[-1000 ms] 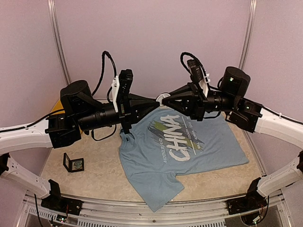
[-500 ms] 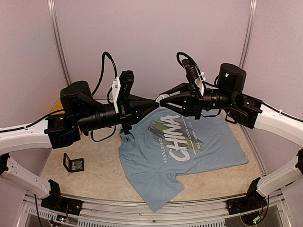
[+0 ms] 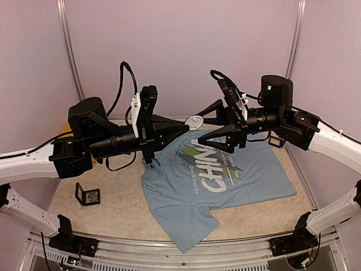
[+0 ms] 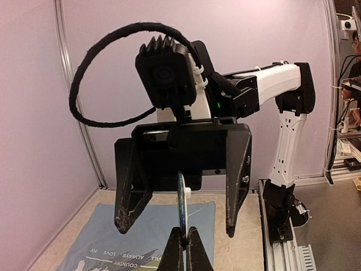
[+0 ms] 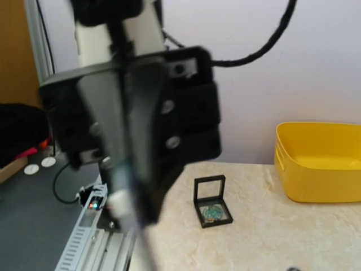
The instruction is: Pin the brooch onto the clothing
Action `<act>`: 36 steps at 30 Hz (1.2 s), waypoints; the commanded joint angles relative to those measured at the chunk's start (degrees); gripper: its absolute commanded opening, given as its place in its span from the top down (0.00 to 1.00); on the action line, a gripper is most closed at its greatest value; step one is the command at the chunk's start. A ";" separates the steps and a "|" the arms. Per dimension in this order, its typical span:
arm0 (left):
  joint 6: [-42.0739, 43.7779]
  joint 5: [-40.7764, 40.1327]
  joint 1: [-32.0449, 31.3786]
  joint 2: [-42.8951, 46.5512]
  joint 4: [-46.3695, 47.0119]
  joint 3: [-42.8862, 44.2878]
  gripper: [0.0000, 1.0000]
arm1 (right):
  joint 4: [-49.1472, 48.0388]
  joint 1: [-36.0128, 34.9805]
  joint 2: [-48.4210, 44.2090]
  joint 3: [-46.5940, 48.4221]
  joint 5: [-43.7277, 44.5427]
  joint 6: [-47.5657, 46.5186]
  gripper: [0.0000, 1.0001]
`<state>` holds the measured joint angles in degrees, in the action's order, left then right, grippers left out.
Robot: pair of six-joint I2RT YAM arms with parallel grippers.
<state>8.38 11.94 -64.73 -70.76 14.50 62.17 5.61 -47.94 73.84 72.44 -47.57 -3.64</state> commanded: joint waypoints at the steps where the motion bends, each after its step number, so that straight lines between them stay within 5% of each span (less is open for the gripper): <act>1: 1.26 -0.42 -0.17 1.59 -0.63 -0.21 1.00 | 4.77 0.10 -4.45 1.09 0.88 -5.18 0.24; 3: 1.49 -0.57 -0.23 1.67 -1.14 -0.08 1.00 | 4.48 0.13 -5.62 0.48 3.80 -5.02 0.27; 9: 1.65 -0.69 -0.27 1.44 -2.13 0.40 1.00 | 0.78 0.22 -5.49 0.25 2.52 -1.37 0.58; 28: 1.48 -0.13 -0.22 1.07 -2.30 0.58 1.00 | -4.38 0.25 -1.54 0.73 -1.41 3.14 0.90; 36: 1.12 0.14 -0.22 1.05 -1.92 0.41 1.00 | -3.41 0.20 -0.57 1.02 -3.02 2.97 0.91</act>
<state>9.37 11.55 -64.71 -70.15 12.23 62.17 2.13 -47.88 72.66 72.44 -49.17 -0.89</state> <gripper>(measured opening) 0.007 0.104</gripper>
